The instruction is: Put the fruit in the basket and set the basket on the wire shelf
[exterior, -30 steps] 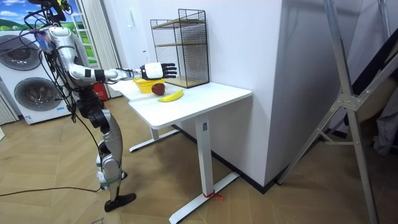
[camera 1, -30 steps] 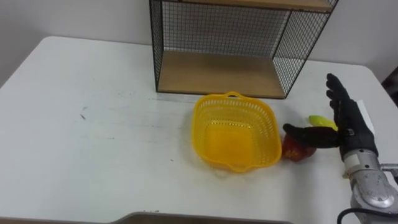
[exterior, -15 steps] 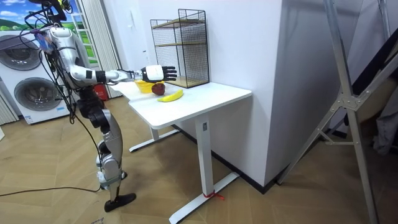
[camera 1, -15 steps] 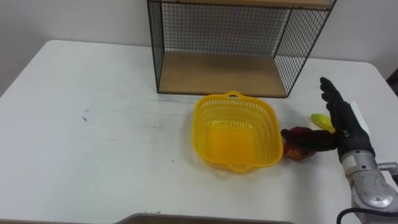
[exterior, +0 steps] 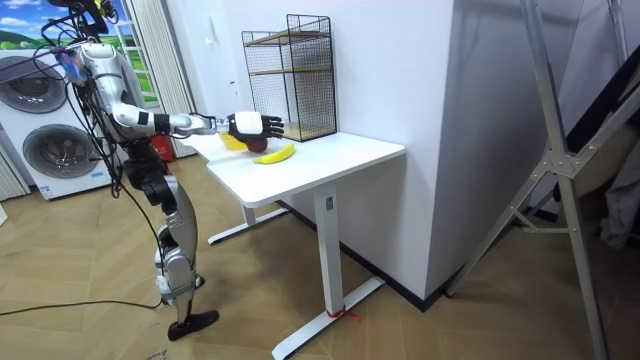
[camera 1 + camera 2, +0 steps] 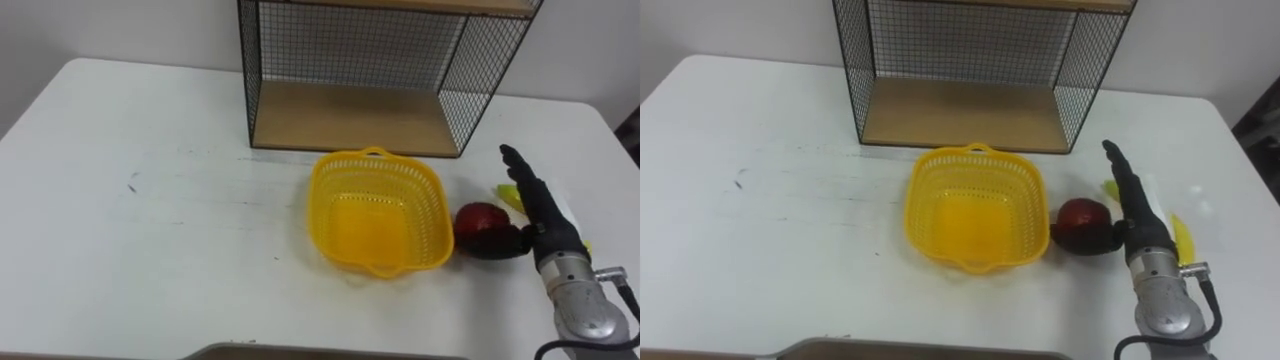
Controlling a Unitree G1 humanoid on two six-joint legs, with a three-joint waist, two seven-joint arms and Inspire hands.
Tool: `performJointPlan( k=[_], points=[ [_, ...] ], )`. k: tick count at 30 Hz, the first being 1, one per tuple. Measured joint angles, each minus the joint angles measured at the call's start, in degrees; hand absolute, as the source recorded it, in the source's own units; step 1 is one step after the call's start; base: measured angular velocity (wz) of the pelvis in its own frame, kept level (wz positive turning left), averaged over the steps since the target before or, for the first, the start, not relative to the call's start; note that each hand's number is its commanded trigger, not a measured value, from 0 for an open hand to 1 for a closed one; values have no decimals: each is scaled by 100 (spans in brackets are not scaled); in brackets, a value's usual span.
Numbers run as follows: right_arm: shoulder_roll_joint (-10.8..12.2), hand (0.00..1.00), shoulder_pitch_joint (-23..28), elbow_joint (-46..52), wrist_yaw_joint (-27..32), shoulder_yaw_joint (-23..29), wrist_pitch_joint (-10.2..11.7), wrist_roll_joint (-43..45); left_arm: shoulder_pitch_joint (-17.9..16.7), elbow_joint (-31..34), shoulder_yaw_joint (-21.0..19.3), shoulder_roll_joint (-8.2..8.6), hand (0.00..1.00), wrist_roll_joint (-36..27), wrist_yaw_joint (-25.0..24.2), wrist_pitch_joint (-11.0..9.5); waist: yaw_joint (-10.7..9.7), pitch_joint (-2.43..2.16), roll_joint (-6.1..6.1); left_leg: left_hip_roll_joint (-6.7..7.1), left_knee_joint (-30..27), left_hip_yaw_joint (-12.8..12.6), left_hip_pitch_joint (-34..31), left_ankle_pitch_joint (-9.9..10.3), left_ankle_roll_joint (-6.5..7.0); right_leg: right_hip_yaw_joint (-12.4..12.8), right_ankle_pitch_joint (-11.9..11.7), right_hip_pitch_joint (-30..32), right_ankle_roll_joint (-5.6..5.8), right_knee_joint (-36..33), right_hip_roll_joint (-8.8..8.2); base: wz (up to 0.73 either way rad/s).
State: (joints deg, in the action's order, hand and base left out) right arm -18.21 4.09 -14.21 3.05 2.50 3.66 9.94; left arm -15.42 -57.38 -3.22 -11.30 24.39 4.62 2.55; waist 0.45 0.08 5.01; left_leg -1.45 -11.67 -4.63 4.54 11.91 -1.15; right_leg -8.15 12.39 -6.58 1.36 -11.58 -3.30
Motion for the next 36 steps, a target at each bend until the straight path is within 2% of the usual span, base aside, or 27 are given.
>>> performJointPlan(
  k=[8,25,26,27,28,36],
  points=[
    [-5,0,161,-118,-62,-138,-18,198,13,0,6,-62,0,5,1,-4,-19,1,-10,0,1,2,6,0,0,0,-6,-5,2,-3,0,0],
    [-5,0,174,-217,-73,-135,-4,290,11,-20,18,-70,0,4,2,-9,-31,-2,-49,0,1,2,15,0,1,-6,-15,-32,3,-5,0,0],
    [-5,21,173,-239,-73,-135,-4,290,12,-28,20,-70,0,4,2,-8,-33,-2,-49,0,1,2,15,0,1,-5,-16,-31,3,-5,0,0],
    [-5,86,173,-273,-73,-132,-2,290,11,-29,25,-72,0,4,2,-9,-32,-1,-47,0,1,2,18,0,1,-3,-16,-34,3,-6,0,0],
    [-5,100,173,-290,-73,-132,0,290,10,-31,34,-74,0,4,2,-9,-33,0,-46,0,1,2,19,0,1,-2,-17,-34,3,-7,1,0],
    [-35,100,156,-332,-67,-123,5,578,12,-52,144,-94,0,5,1,-10,-23,28,-2,0,0,13,9,0,1,-28,-21,-39,5,-6,0,0]
  ],
)
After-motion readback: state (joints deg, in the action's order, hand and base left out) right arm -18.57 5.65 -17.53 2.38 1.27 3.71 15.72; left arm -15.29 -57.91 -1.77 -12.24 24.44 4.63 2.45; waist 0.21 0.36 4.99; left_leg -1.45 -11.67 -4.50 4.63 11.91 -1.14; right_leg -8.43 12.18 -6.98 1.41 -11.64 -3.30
